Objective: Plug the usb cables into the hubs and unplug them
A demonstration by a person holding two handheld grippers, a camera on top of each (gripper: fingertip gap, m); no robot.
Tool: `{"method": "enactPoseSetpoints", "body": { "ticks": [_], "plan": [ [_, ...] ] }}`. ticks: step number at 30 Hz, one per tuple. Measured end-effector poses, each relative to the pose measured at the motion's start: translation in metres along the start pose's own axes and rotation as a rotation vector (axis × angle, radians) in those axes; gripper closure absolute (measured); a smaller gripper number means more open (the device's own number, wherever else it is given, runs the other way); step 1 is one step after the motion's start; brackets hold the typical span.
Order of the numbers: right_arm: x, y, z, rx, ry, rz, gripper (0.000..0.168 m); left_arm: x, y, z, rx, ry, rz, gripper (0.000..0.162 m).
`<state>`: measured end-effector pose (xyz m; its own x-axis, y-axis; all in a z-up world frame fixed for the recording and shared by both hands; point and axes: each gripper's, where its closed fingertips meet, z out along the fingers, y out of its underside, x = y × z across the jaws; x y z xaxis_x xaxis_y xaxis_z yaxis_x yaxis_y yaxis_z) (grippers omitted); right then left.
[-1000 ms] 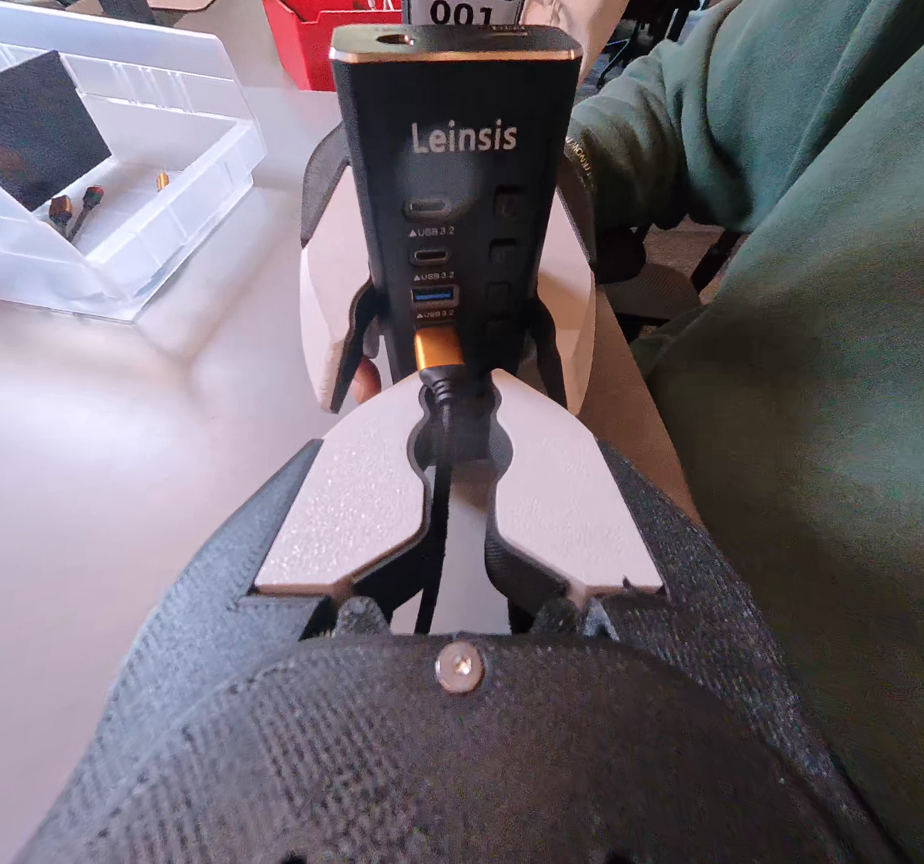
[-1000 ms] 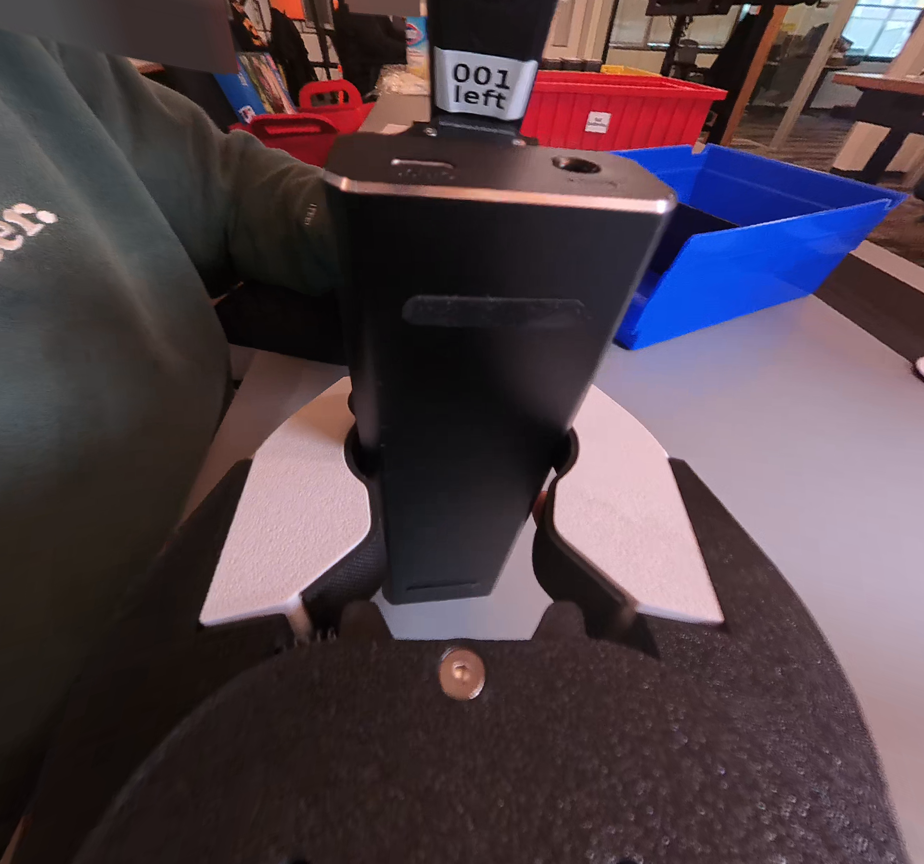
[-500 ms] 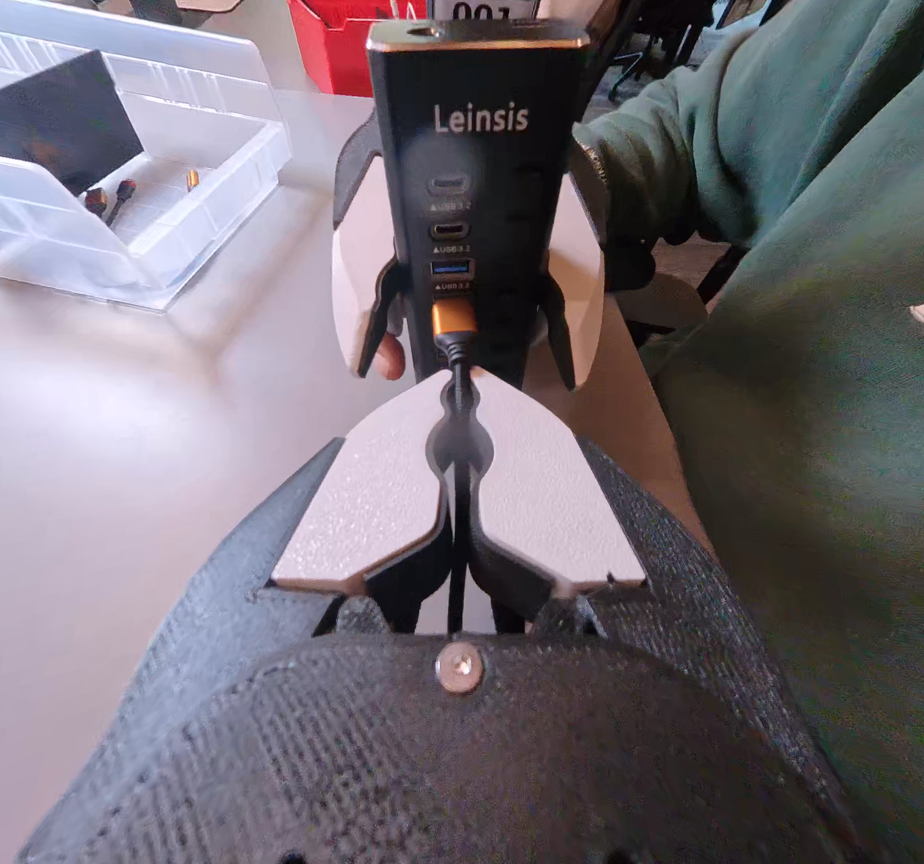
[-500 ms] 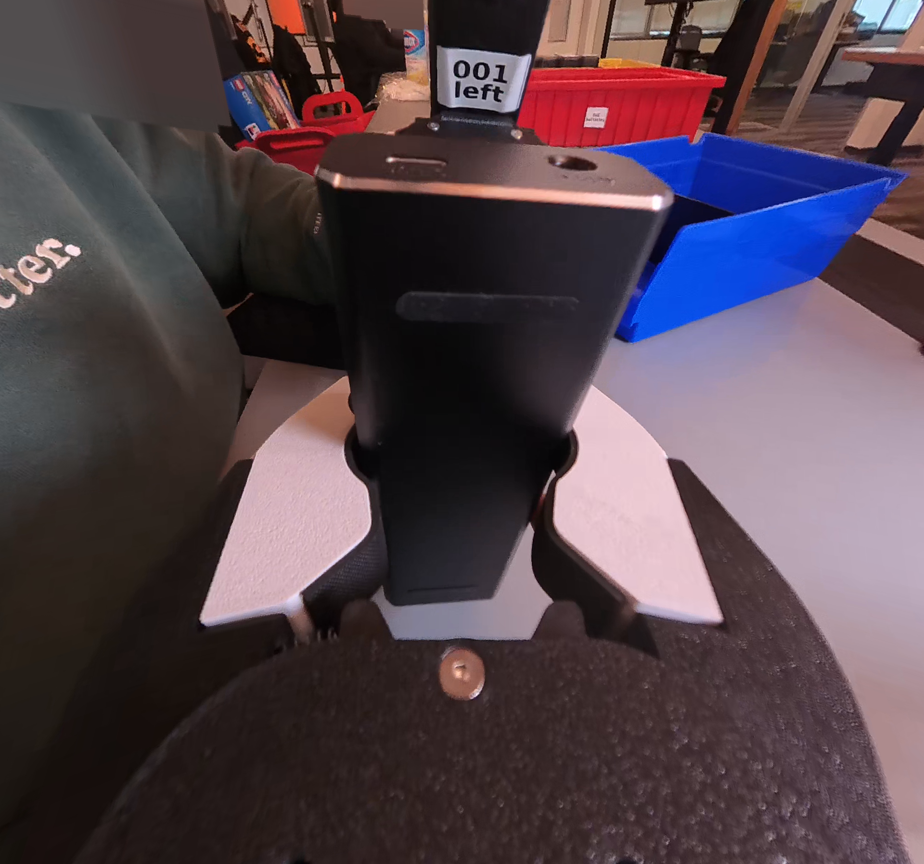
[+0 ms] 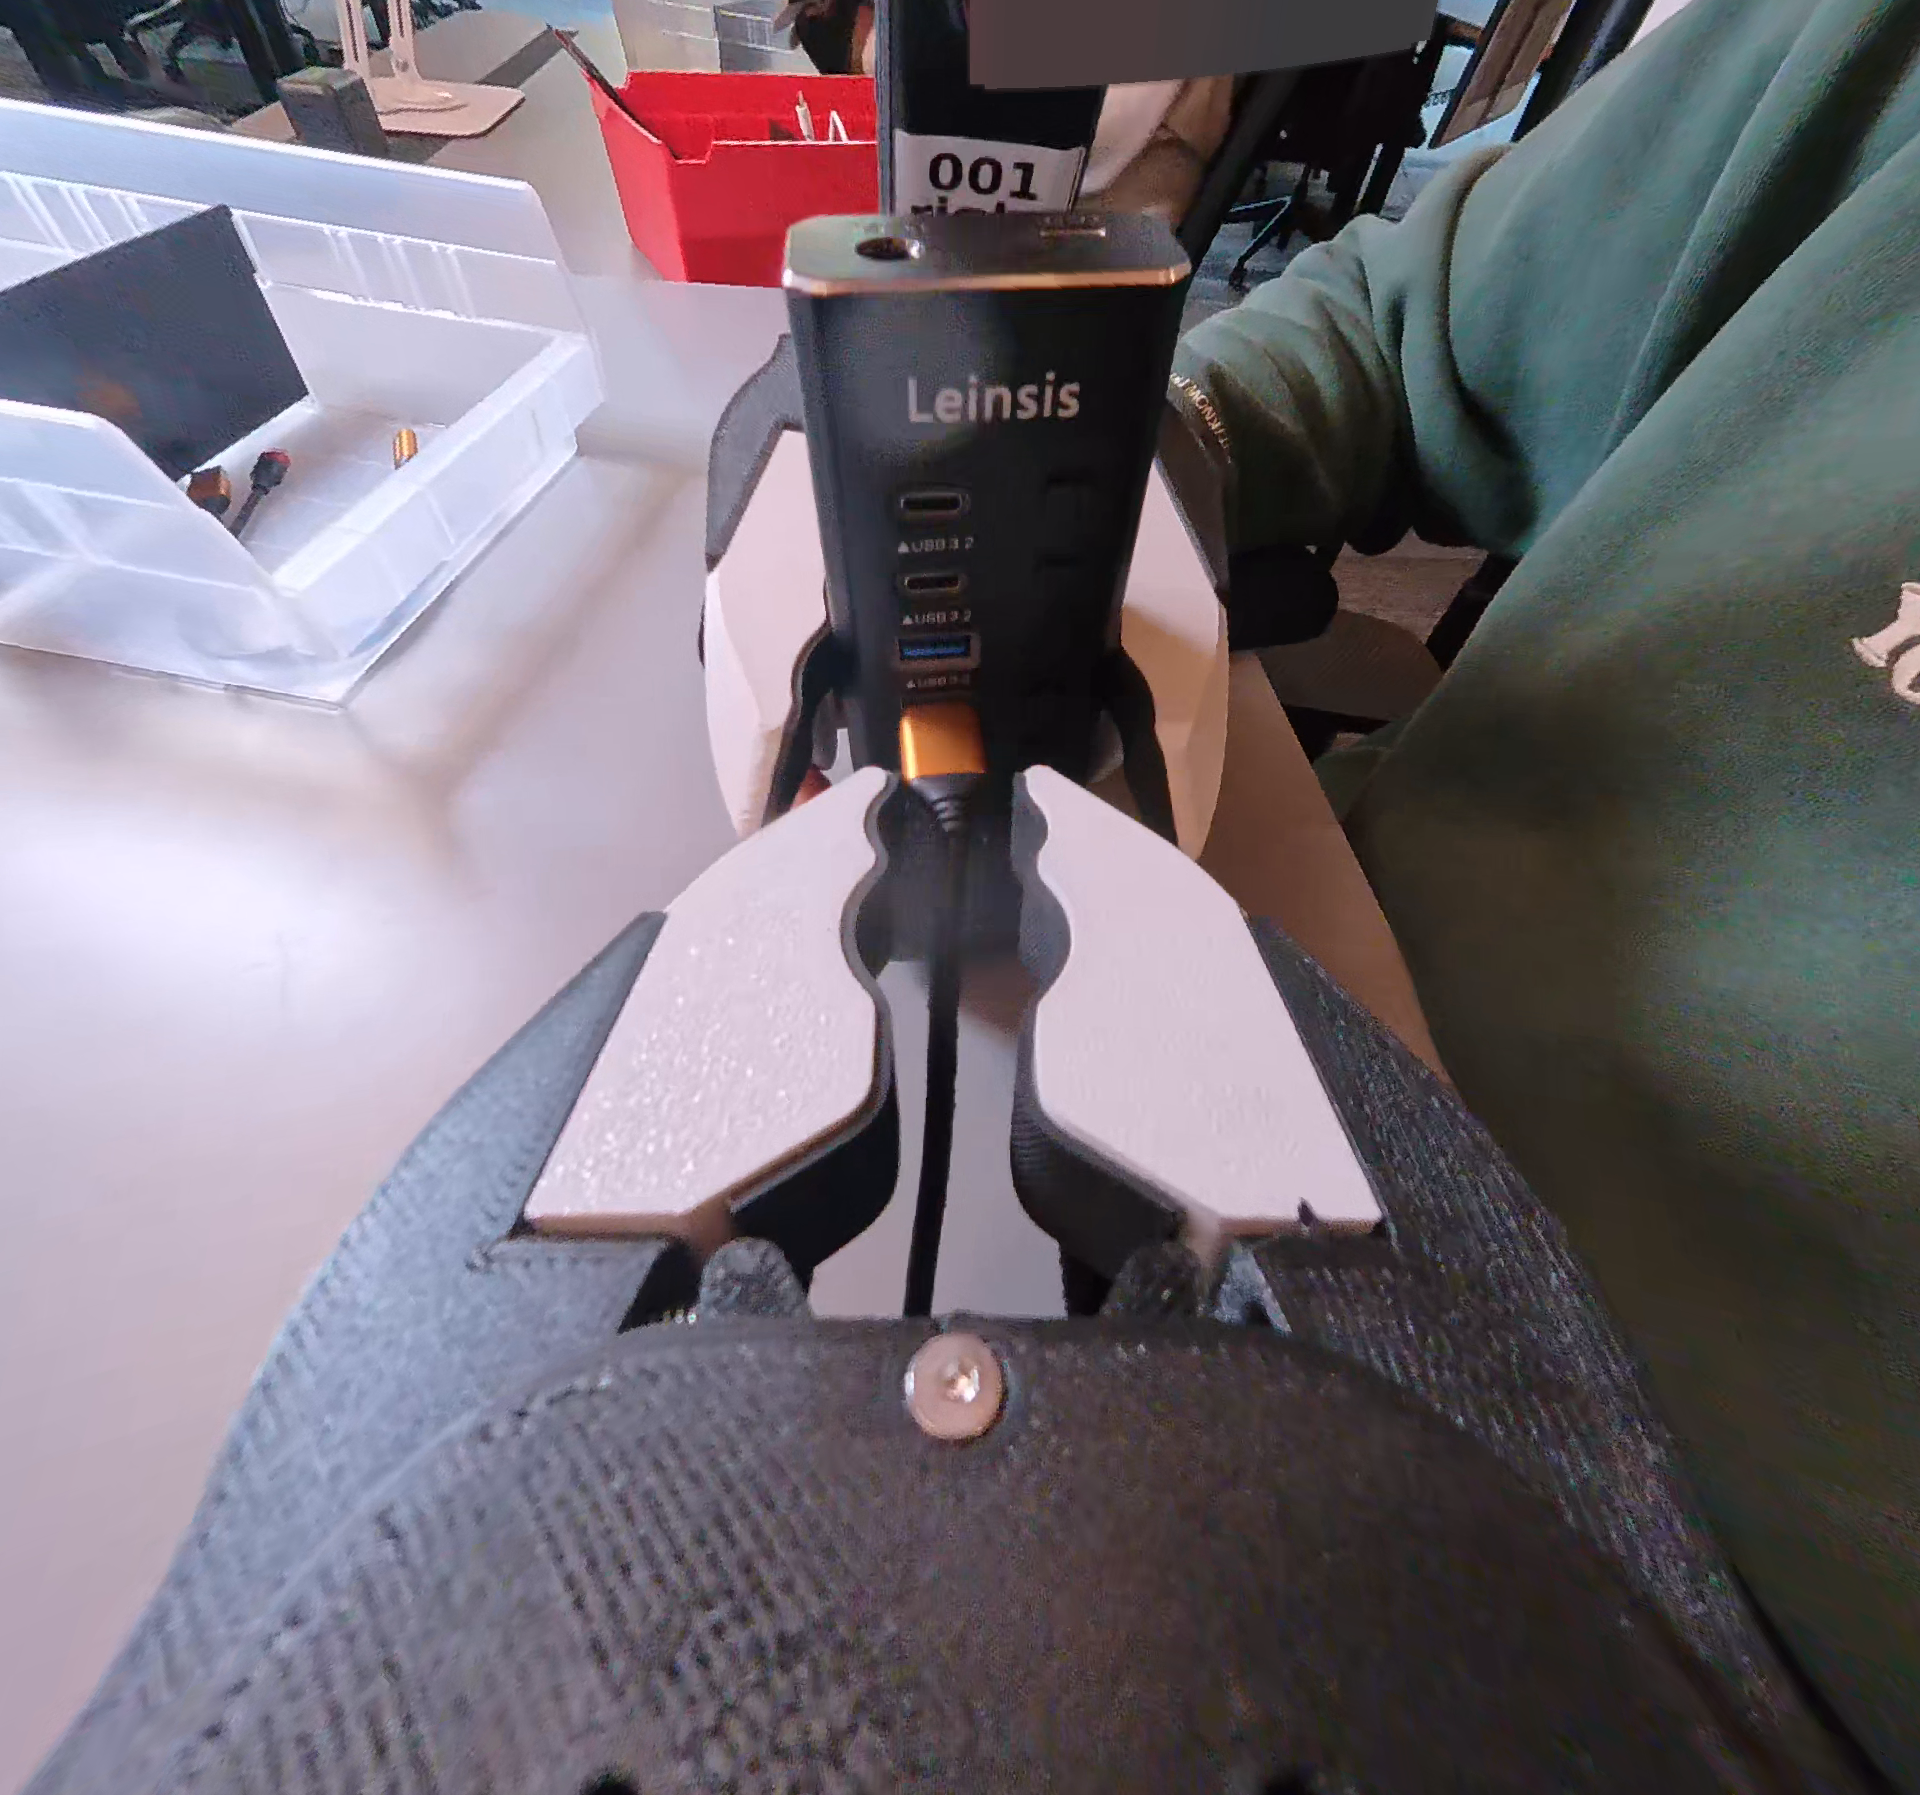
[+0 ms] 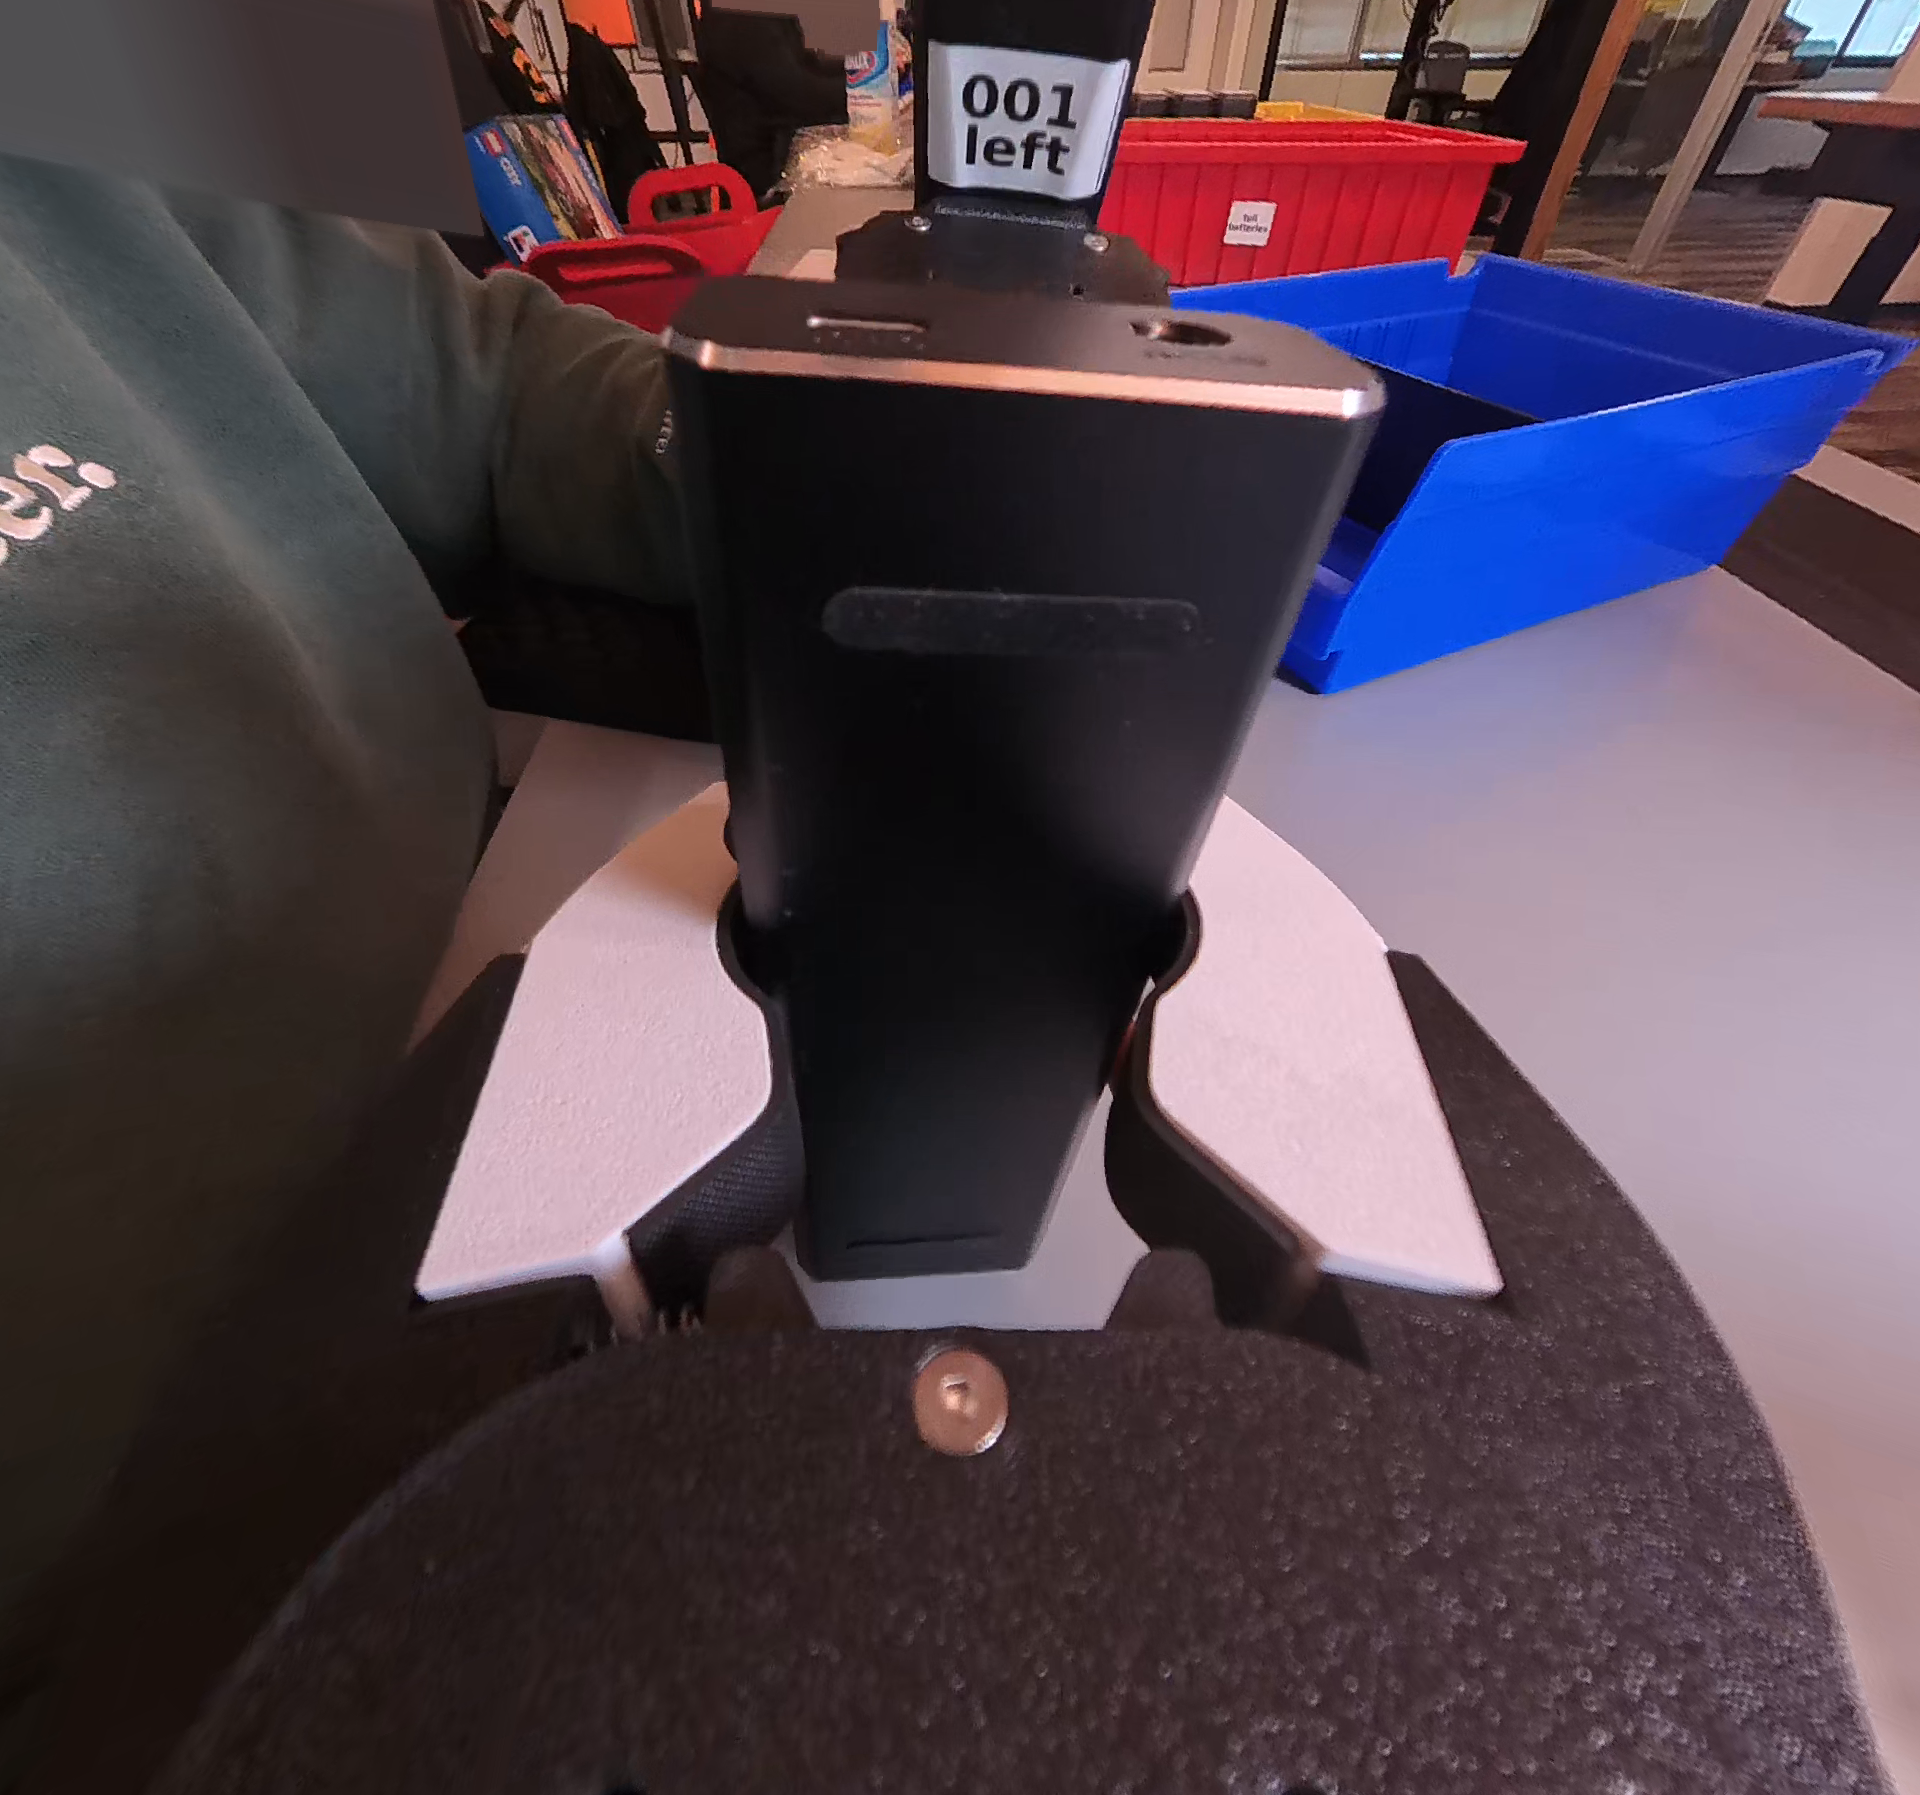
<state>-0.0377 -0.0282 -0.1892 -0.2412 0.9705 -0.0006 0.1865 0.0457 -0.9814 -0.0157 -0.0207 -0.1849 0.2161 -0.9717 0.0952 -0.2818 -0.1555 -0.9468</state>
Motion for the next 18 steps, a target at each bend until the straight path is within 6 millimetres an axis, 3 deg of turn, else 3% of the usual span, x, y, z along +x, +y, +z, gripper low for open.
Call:
{"method": "enactPoseSetpoints", "body": {
  "ticks": [8,18],
  "plan": [
    [0.001,0.007,0.010,-0.068,0.072,-0.083,0.096,-0.004,0.004,0.007,-0.048,-0.047,0.008,0.146],
    [-0.001,-0.011,0.013,-0.024,0.110,-0.122,0.096,0.003,-0.007,-0.006,-0.062,-0.048,0.078,0.145]
  ]
}}
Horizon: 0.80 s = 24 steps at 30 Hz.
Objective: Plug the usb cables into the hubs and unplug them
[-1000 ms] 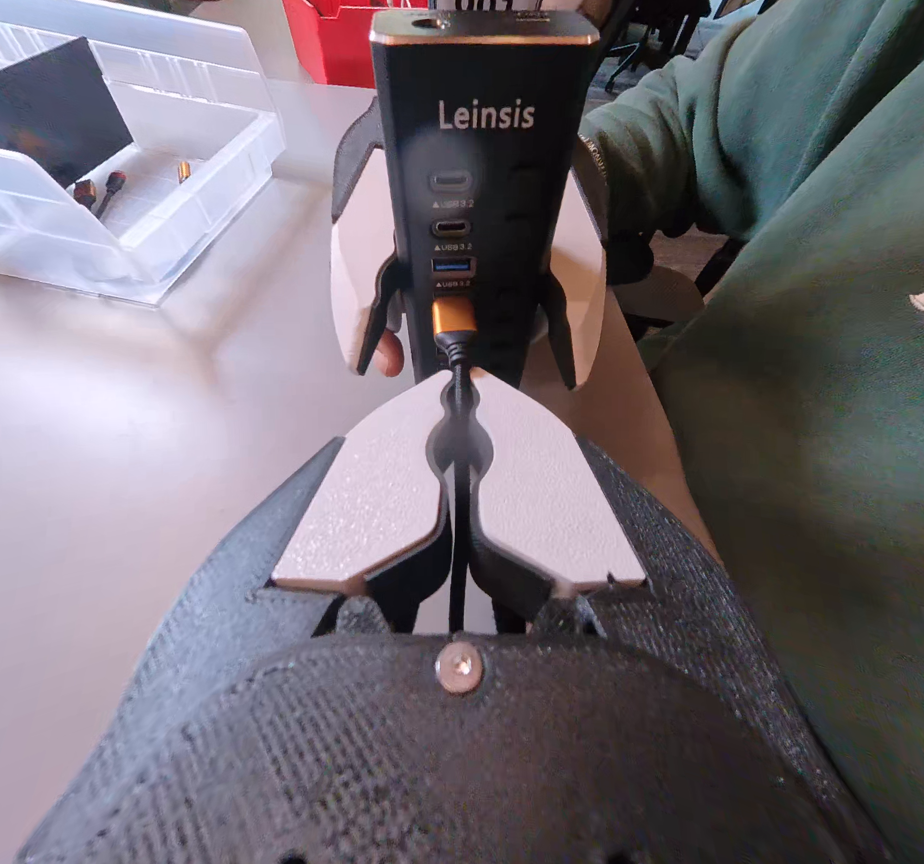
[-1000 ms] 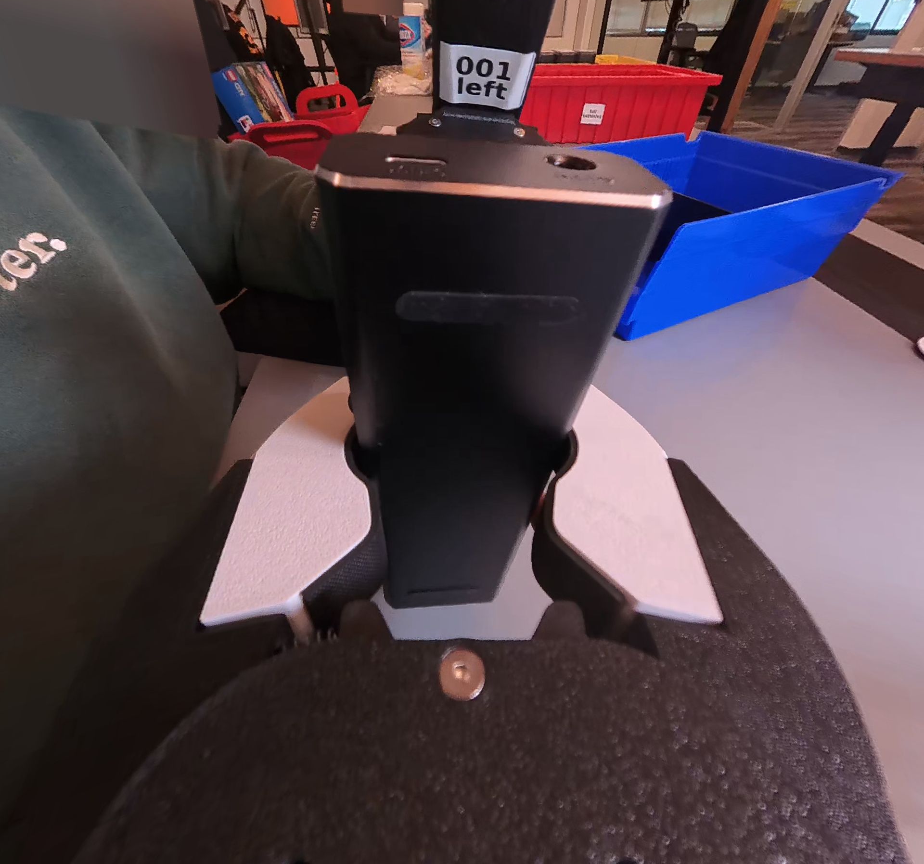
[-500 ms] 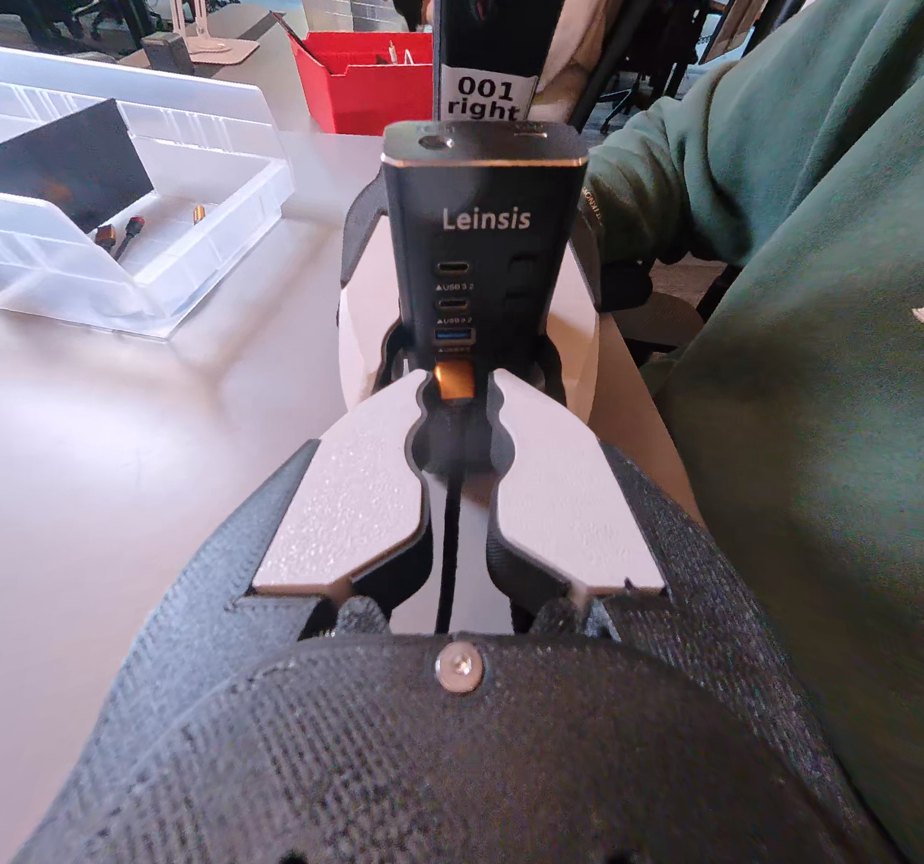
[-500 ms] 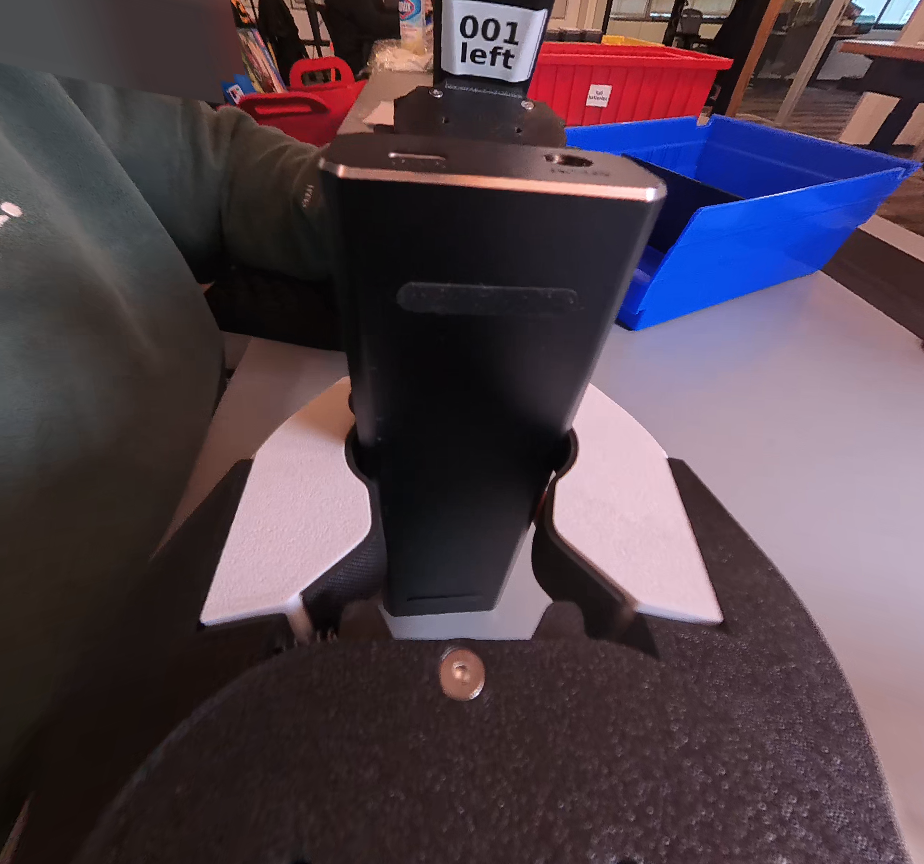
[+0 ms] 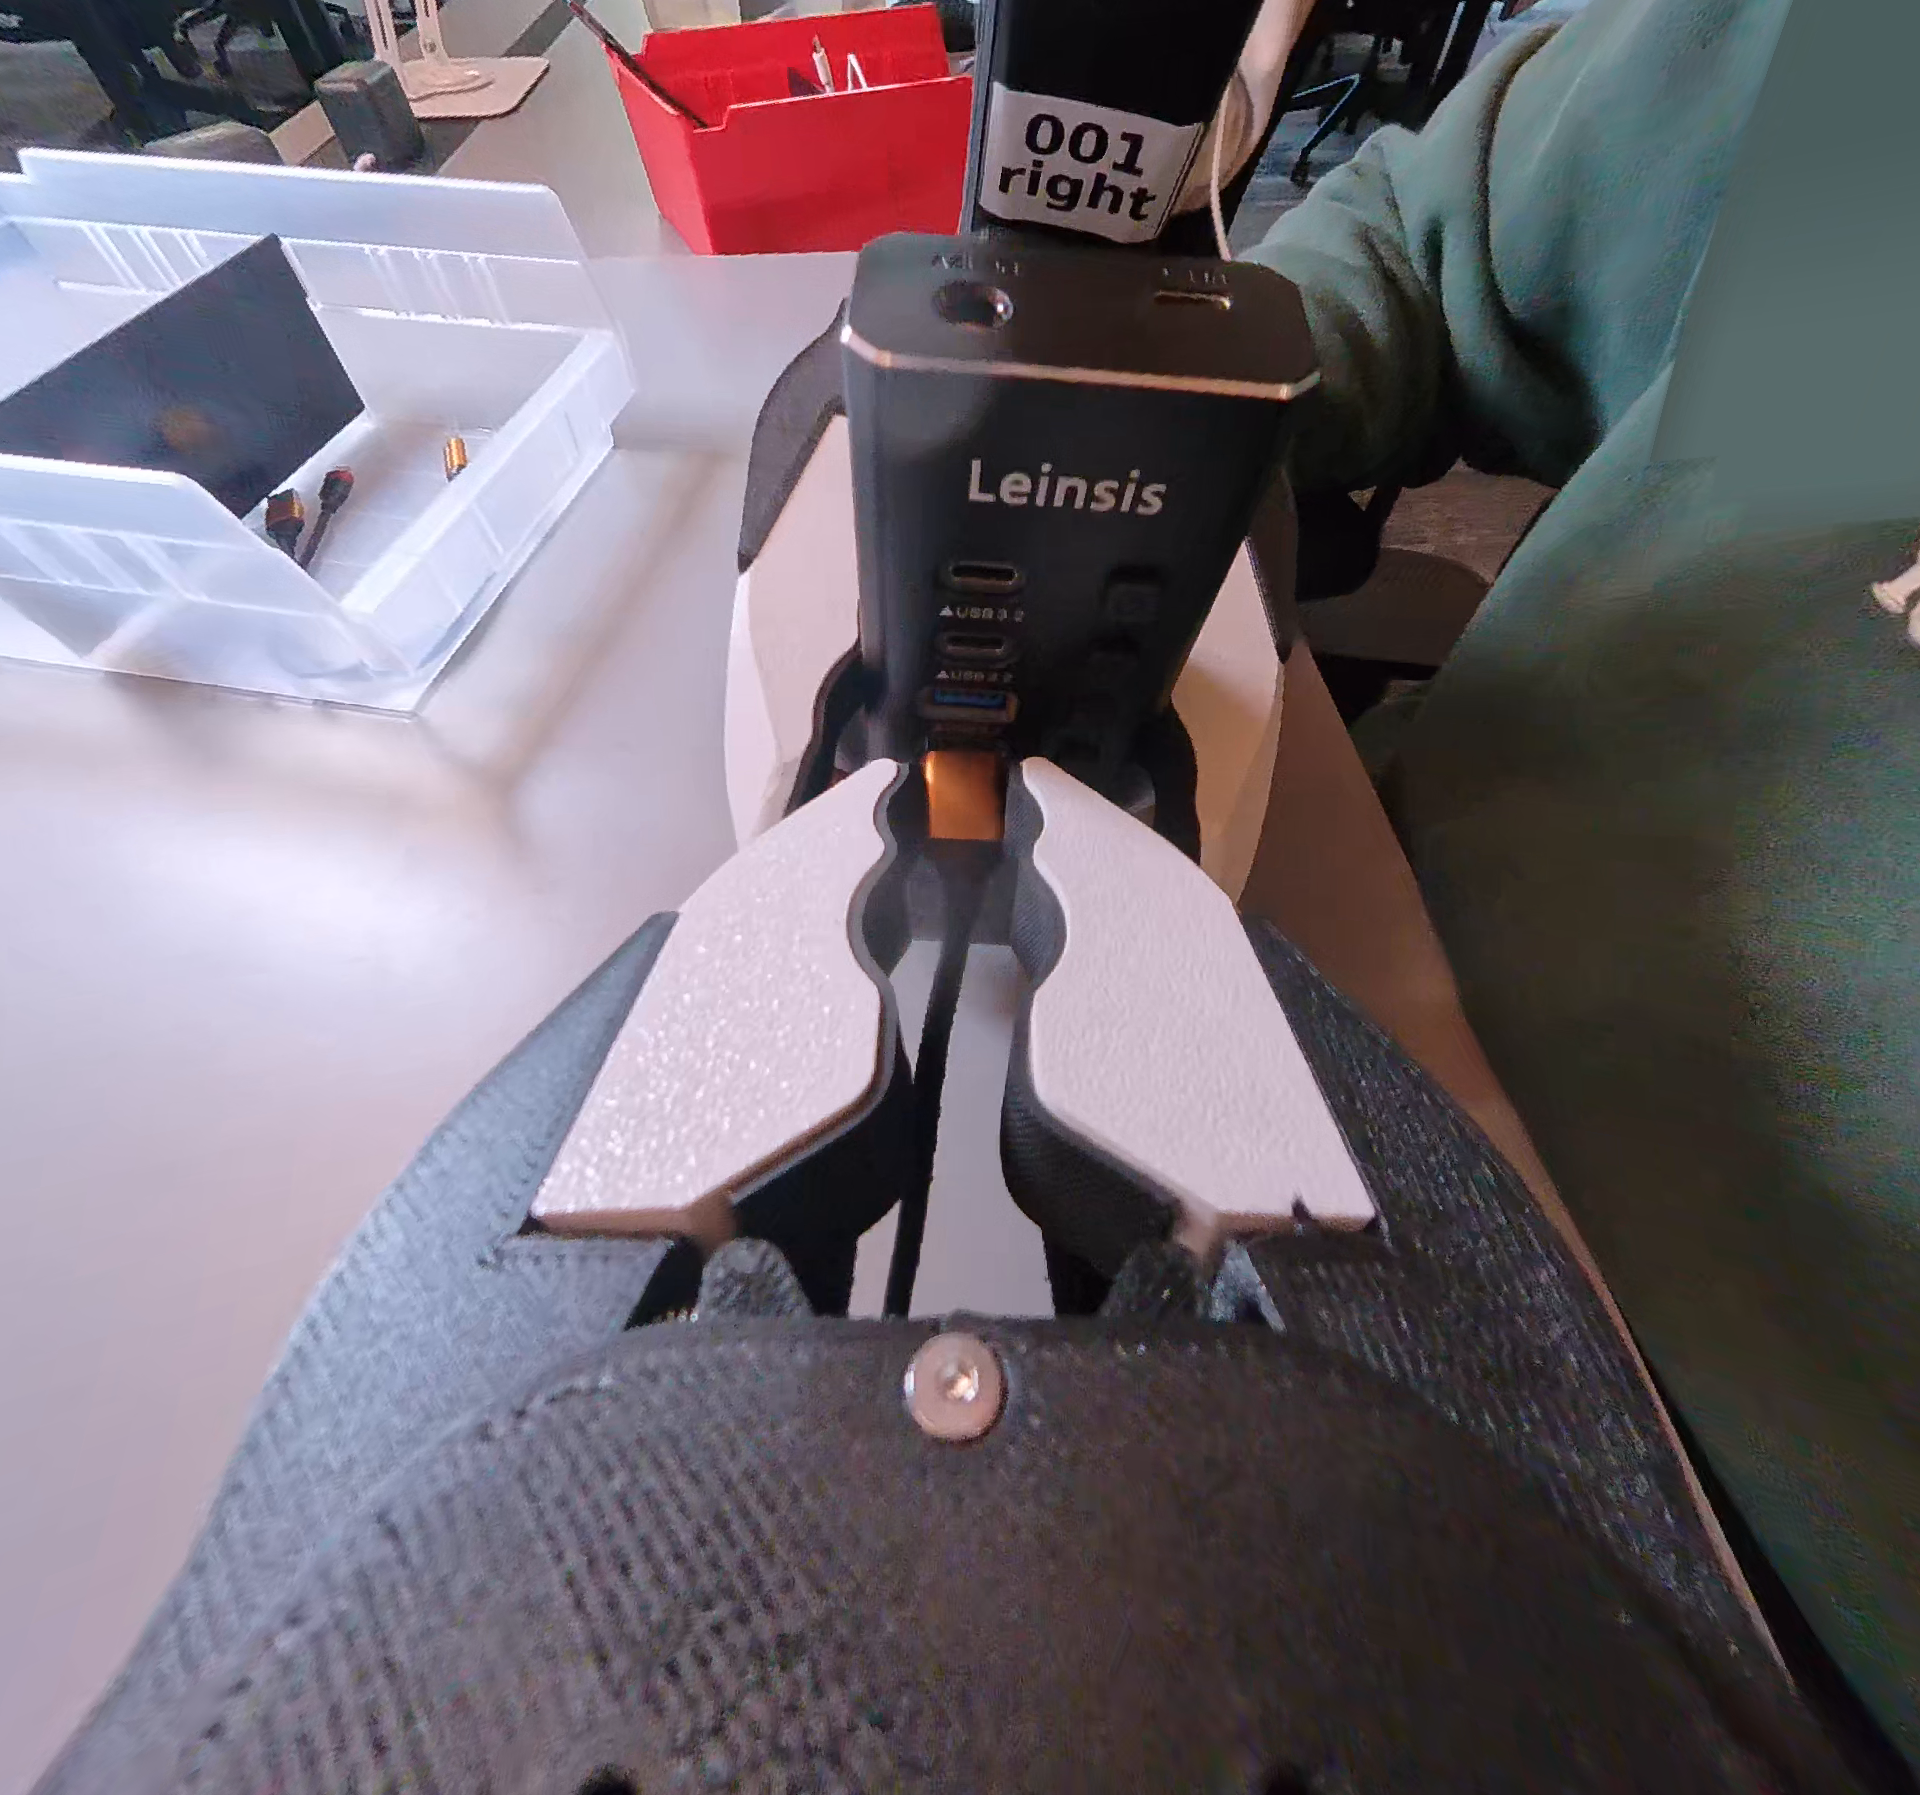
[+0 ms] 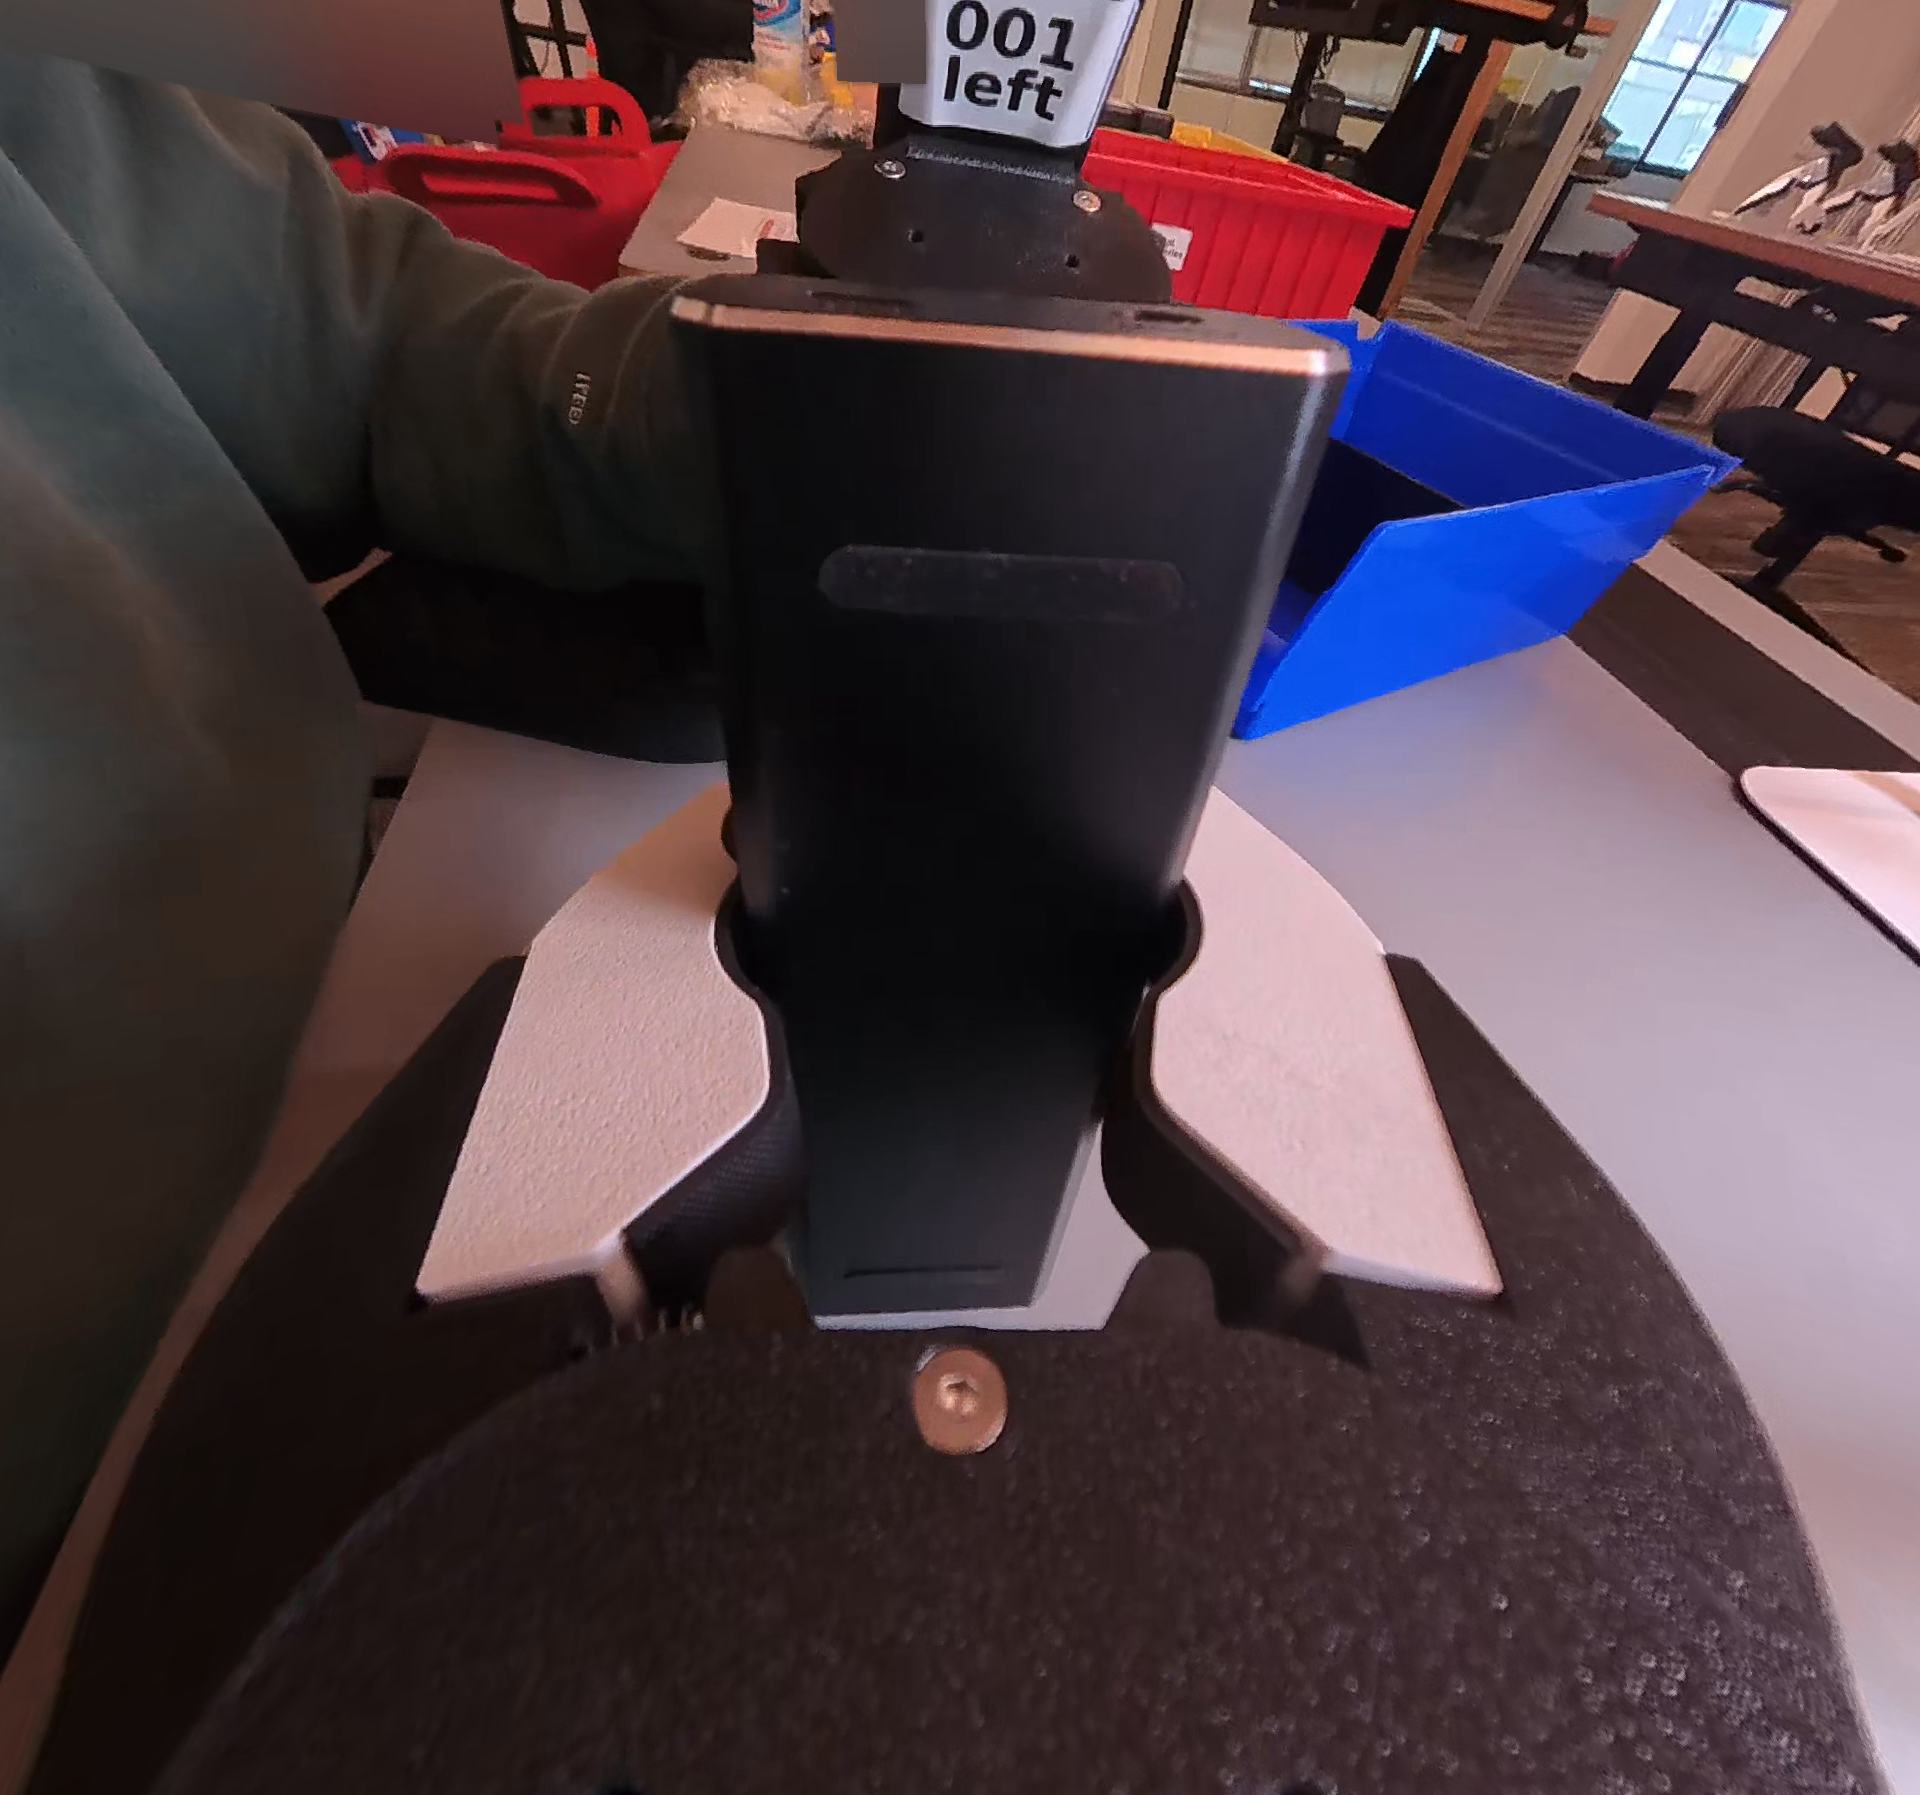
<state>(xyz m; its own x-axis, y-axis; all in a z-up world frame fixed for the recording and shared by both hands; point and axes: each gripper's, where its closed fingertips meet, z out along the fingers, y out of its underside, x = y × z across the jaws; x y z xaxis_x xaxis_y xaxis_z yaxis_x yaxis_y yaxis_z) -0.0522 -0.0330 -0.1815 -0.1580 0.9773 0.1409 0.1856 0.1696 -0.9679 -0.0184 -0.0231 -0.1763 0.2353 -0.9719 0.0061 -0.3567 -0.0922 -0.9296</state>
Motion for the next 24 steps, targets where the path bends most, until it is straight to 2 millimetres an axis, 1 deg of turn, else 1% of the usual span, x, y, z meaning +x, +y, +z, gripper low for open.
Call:
{"method": "enactPoseSetpoints", "body": {
  "ticks": [5,10,11,12,13,14,15,16,17,18,20,21,22,23,24],
  "plan": [
    [-0.003,-0.010,-0.002,0.040,-0.008,-0.002,0.096,0.003,-0.007,-0.004,0.016,0.012,0.004,0.145],
    [-0.004,-0.025,-0.007,0.090,0.013,-0.034,0.096,0.007,-0.022,-0.009,0.021,-0.007,0.052,0.145],
    [0.000,-0.029,-0.014,0.115,0.037,-0.027,0.095,0.000,-0.020,-0.016,0.008,-0.050,0.048,0.146],
    [0.013,-0.035,-0.032,0.182,0.079,0.018,0.096,-0.029,-0.017,-0.043,0.016,-0.203,0.038,0.145],
    [0.029,-0.039,-0.052,0.238,0.113,0.087,0.096,-0.043,-0.020,-0.075,0.108,-0.240,-0.048,0.146],
    [0.036,-0.041,-0.063,0.258,0.135,0.094,0.096,-0.044,-0.019,-0.091,0.144,-0.240,-0.085,0.146],
    [0.036,-0.042,-0.062,0.253,0.150,0.047,0.096,-0.041,-0.014,-0.086,0.093,-0.258,-0.039,0.146],
    [0.032,-0.044,-0.053,0.242,0.137,0.013,0.096,-0.035,-0.016,-0.075,0.075,-0.253,0.009,0.146],
    [0.028,-0.045,-0.043,0.226,0.110,0.002,0.096,-0.031,-0.021,-0.066,0.090,-0.229,0.006,0.146],
    [0.027,-0.046,-0.037,0.217,0.094,-0.003,0.096,-0.033,-0.024,-0.062,0.101,-0.216,-0.027,0.146],
    [0.036,-0.043,-0.037,0.206,0.095,0.016,0.096,-0.042,-0.022,-0.065,0.125,-0.225,-0.105,0.146],
    [0.042,-0.040,-0.041,0.208,0.115,0.032,0.096,-0.046,-0.014,-0.064,0.124,-0.236,-0.148,0.146],
    [0.048,-0.036,-0.044,0.206,0.134,0.053,0.096,-0.050,0.001,-0.059,0.089,-0.244,-0.180,0.146],
    [0.052,-0.031,-0.046,0.197,0.146,0.075,0.096,-0.052,0.021,-0.051,0.016,-0.263,-0.195,0.146],
    [0.054,-0.026,-0.047,0.188,0.152,0.093,0.096,-0.057,0.037,-0.047,-0.044,-0.312,-0.178,0.145]
  ]
}}
